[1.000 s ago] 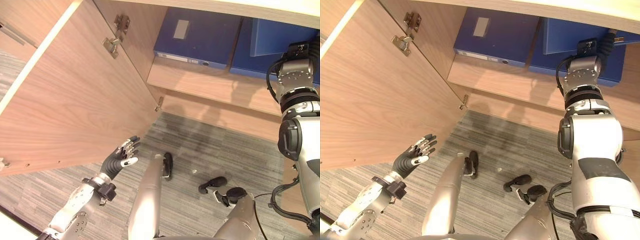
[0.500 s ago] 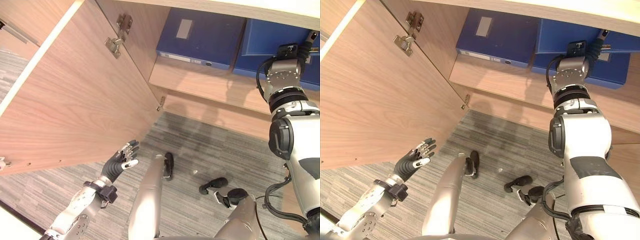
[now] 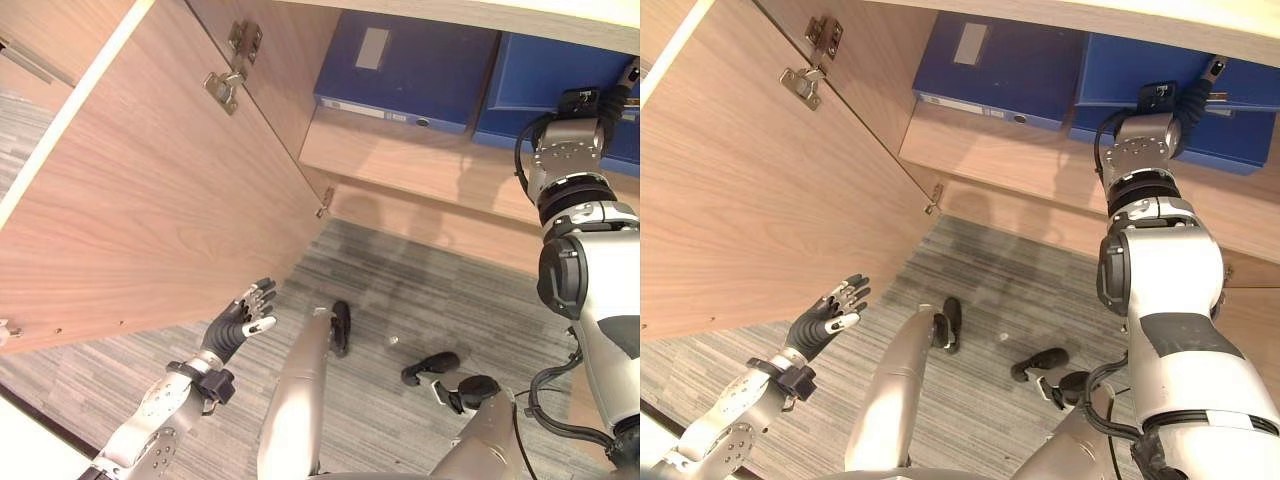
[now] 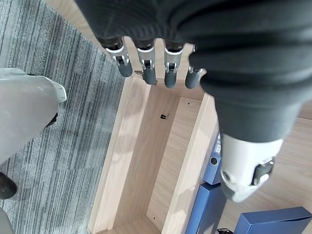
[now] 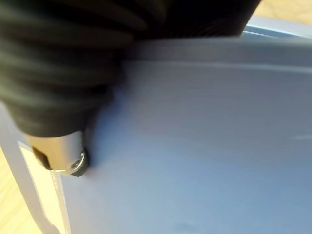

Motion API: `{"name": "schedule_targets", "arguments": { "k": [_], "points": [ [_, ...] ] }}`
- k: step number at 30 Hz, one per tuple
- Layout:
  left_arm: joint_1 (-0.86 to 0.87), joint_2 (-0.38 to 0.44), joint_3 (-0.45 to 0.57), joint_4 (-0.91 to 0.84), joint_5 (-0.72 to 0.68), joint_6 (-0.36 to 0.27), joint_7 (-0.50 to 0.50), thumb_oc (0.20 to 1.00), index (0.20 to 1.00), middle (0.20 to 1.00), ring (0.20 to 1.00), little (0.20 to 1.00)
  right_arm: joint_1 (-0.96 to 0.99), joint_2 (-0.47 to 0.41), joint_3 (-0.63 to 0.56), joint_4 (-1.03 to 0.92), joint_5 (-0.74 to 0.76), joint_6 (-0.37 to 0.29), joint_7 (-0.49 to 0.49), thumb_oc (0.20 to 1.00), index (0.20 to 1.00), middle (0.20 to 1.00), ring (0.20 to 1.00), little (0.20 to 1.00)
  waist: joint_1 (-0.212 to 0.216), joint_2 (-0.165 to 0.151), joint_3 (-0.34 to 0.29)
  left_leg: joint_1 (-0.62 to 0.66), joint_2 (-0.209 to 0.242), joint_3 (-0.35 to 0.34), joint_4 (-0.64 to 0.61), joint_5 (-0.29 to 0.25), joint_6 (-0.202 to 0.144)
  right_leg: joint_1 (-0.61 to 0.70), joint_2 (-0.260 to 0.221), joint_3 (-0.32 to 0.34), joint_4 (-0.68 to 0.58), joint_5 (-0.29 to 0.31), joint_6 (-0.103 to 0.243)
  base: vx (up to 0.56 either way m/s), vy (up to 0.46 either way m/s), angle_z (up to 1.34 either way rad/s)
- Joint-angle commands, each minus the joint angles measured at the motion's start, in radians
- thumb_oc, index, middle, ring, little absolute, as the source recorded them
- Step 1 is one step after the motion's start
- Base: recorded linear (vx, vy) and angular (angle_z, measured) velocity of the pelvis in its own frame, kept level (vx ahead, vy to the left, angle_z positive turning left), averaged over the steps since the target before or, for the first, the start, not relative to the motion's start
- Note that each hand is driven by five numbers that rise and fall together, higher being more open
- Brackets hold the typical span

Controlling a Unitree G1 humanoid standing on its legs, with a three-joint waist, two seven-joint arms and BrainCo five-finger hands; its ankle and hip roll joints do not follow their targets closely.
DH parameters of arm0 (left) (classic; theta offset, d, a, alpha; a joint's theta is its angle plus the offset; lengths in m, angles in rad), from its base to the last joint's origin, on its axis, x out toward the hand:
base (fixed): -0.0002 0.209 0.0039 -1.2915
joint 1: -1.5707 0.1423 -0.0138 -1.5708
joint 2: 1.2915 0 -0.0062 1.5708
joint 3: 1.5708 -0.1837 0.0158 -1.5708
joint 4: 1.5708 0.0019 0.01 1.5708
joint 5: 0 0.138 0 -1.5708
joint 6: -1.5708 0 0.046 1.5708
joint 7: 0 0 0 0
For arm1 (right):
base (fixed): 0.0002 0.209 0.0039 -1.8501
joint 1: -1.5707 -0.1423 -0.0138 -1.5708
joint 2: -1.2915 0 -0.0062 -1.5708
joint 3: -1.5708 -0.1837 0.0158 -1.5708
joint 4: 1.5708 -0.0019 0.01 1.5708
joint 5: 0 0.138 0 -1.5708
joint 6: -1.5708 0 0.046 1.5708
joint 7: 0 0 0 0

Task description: Put the empty folder in the office cabinet

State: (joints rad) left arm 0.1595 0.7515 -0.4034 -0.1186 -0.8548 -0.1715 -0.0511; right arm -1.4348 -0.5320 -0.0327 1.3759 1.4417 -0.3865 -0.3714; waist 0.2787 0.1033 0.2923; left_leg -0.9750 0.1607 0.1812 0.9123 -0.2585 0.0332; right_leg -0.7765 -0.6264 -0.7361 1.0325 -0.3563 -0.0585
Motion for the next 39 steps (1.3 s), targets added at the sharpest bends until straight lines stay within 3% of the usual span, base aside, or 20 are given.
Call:
{"name": "schedule_targets", "arguments": {
  "k": [1, 2, 23, 24, 26, 29, 32, 39],
  "points": [
    [-0.054, 0.027, 0.022, -0.069, 0.016, -0.053, 0.003, 1.000, 1.000, 1.000, 1.000, 1.000, -0.105, -0.031, 0.020, -0.072, -0.011, -0.010, 0.026, 0.200, 0.200, 0.200, 0.200, 0.200, 0.025, -0.008, 0.044, -0.007, 0.029, -0.050, -0.027, -0.055, -0.085, 0.094, -0.015, 0.084, -0.046, -0.037, 0.189, 0.00, 0.000, 0.00],
    [-0.051, 0.025, 0.024, -0.071, 0.016, -0.054, 0.003, 1.000, 1.000, 1.000, 1.000, 1.000, -0.104, -0.033, 0.021, -0.074, -0.012, -0.009, 0.029, 1.000, 1.000, 1.000, 1.000, 1.000, 0.027, -0.008, 0.044, -0.007, 0.029, -0.050, -0.027, -0.055, -0.085, 0.093, -0.017, 0.083, -0.046, -0.038, 0.189, 0.00, 0.000, 0.00],
    [-0.053, 0.020, 0.016, -0.052, 0.004, -0.052, 0.017, 1.000, 1.000, 1.000, 1.000, 1.000, -0.083, 0.018, 0.013, -0.064, -0.010, -0.019, 0.026, 1.000, 1.000, 1.000, 1.000, 1.000, 0.013, 0.001, 0.050, -0.003, 0.033, -0.042, -0.024, -0.055, -0.087, 0.086, -0.026, 0.087, -0.036, -0.040, 0.187, 0.00, 0.000, 0.00],
    [-0.055, 0.023, 0.015, -0.048, 0.004, -0.049, 0.018, 1.000, 1.000, 1.000, 1.000, 1.000, -0.084, 0.016, 0.017, -0.042, -0.010, -0.005, 0.017, 1.000, 1.000, 1.000, 1.000, 1.000, 0.011, 0.000, 0.051, -0.002, 0.033, -0.041, -0.029, -0.053, -0.088, 0.085, -0.023, 0.089, -0.040, -0.037, 0.187, 0.00, 0.000, 0.00],
    [-0.060, 0.042, 0.016, -0.041, 0.009, -0.040, 0.015, 1.000, 1.000, 1.000, 1.000, 1.000, -0.099, 0.012, 0.096, 0.014, -0.051, 0.093, 0.015, 1.000, 1.000, 1.000, 1.000, 1.000, 0.004, -0.015, 0.053, -0.003, 0.035, -0.039, -0.036, -0.048, -0.088, 0.079, -0.015, 0.094, -0.047, -0.031, 0.183, -0.04, -0.016, 0.01],
    [-0.057, 0.046, 0.024, -0.047, 0.008, -0.035, 0.026, 1.000, 1.000, 1.000, 1.000, 1.000, -0.118, 0.028, 0.140, -0.013, -0.050, 0.101, 0.018, 1.000, 1.000, 1.000, 1.000, 1.000, -0.009, -0.026, 0.054, -0.003, 0.041, -0.034, -0.040, -0.045, -0.091, 0.068, -0.007, 0.102, -0.056, -0.024, 0.180, -0.02, 0.004, -0.02],
    [-0.016, 0.039, 0.067, -0.054, 0.003, -0.027, 0.064, 1.000, 1.000, 1.000, 1.000, 1.000, -0.111, 0.071, 0.183, -0.253, -0.091, 0.016, -0.009, 1.000, 1.000, 1.000, 1.000, 1.000, -0.046, -0.047, 0.051, 0.003, 0.057, -0.021, -0.059, -0.039, -0.097, 0.058, 0.009, 0.102, -0.078, -0.011, 0.177, -0.02, 0.016, -0.20],
    [0.030, 0.035, 0.118, -0.065, 0.001, -0.024, 0.071, 1.000, 1.000, 1.000, 1.000, 1.000, -0.092, 0.077, 0.252, -0.549, -0.173, -0.016, -0.024, 1.000, 1.000, 1.000, 1.000, 1.000, -0.073, -0.068, 0.050, 0.008, 0.068, -0.013, -0.081, -0.029, -0.104, 0.051, 0.021, 0.107, -0.092, 0.004, 0.178, -0.01, 0.004, -0.07]
  ]
}}
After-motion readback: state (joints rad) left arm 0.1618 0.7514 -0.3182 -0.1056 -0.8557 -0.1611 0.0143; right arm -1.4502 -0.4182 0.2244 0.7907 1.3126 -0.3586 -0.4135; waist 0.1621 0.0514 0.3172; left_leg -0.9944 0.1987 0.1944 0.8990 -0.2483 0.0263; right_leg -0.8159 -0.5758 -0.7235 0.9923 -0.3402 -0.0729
